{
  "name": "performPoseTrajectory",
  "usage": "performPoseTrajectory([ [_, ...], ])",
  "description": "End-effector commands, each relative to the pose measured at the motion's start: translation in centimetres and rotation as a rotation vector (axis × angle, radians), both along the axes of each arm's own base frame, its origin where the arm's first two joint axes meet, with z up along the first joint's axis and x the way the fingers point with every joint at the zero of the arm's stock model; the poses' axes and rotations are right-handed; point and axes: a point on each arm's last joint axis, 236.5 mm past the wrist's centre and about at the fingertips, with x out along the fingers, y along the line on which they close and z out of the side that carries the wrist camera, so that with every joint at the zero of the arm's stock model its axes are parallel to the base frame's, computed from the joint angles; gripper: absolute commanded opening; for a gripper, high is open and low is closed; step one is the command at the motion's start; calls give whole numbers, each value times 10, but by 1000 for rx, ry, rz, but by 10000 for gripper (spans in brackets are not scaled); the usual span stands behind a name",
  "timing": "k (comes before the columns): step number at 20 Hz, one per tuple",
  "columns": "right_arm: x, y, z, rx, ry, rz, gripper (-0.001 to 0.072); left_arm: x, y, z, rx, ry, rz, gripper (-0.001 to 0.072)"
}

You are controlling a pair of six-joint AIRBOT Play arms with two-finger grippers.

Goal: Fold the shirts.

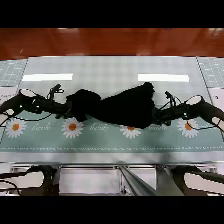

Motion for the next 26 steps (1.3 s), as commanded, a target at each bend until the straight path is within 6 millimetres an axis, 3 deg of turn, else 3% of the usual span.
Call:
performPoseTrajectory([
  [1,22,17,45,40,-95,99,27,14,6,33,-13,-80,-9,30],
  [3,55,4,100,-42,-244,111,27,40,19,85,-13,-228,9,30],
  [4,74,-6,137,-101,-344,102,27,57,26,125,-19,-338,40,30],
  [6,107,-26,241,-216,-615,59,27,83,43,216,-34,-561,132,29],
  [8,114,-39,352,-290,-873,12,26,89,54,310,-17,-783,174,29],
  [10,90,-44,459,-335,-1121,-20,26,75,55,396,27,-996,172,29],
  [11,72,-45,499,-352,-1218,-35,26,62,51,435,48,-1098,163,29],
  [12,49,-46,536,-366,-1312,-46,26,45,46,474,73,-1209,152,29],
  [14,3,-48,589,-394,-1462,-76,26,7,40,539,130,-1404,153,29],
  [17,-57,-67,624,-490,-1583,-152,27,-51,44,601,295,-1613,224,29],
  [20,-110,-92,637,-598,-1628,-248,27,-108,52,624,496,-1728,303,29],
  [23,-146,-105,622,-643,-1571,-285,27,-160,71,632,639,-1772,396,30],
  [26,-161,-106,602,-644,-1499,-270,27,-198,97,640,666,-1803,499,30],
])
